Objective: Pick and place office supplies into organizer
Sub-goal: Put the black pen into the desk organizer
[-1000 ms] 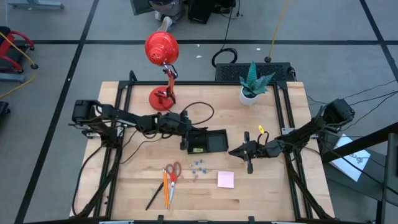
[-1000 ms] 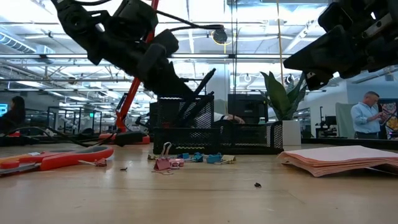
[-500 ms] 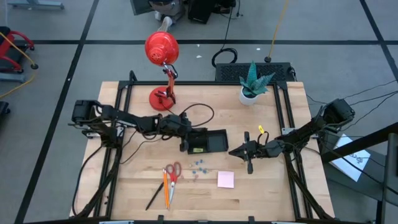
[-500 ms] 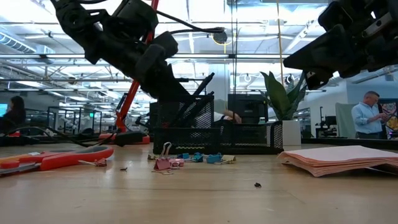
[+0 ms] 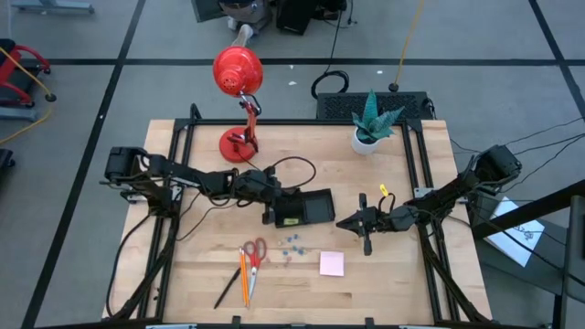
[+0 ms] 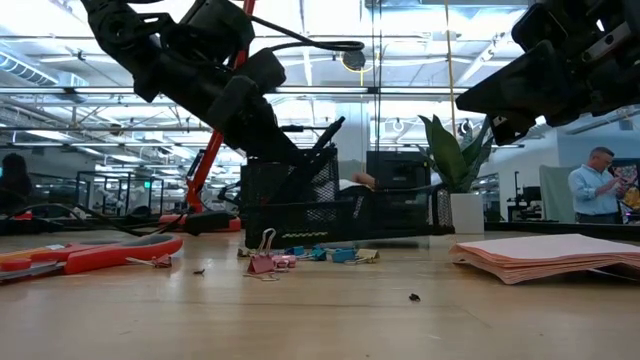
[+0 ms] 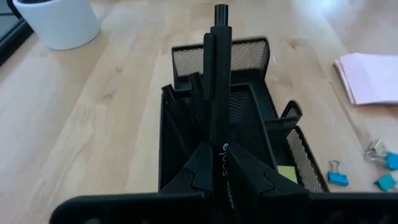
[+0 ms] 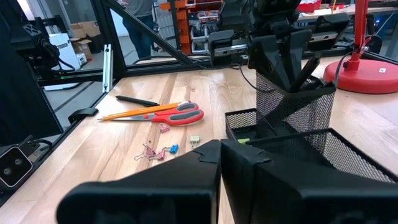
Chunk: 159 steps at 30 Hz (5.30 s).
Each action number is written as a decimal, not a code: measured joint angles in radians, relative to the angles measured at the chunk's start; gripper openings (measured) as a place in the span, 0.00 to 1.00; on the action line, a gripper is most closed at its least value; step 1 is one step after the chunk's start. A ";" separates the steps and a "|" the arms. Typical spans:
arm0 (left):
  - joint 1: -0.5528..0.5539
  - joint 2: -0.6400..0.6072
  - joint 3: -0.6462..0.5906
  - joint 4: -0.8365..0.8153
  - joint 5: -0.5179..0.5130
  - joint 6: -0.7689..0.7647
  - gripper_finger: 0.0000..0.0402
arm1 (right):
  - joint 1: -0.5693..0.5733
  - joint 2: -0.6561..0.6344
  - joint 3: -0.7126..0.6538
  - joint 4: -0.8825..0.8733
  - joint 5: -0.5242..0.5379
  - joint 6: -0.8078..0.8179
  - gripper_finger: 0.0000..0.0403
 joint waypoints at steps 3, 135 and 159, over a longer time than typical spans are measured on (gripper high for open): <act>0.002 0.001 -0.001 0.015 0.021 -0.032 0.07 | 0.000 0.000 0.000 0.002 0.000 0.000 0.01; -0.820 0.160 0.244 -0.989 -0.058 -1.111 0.06 | 0.001 0.000 0.000 -0.020 -0.003 0.026 0.01; -0.597 -0.146 0.394 -0.533 -0.588 -0.026 0.07 | 0.001 0.000 0.000 -0.018 0.000 0.026 0.01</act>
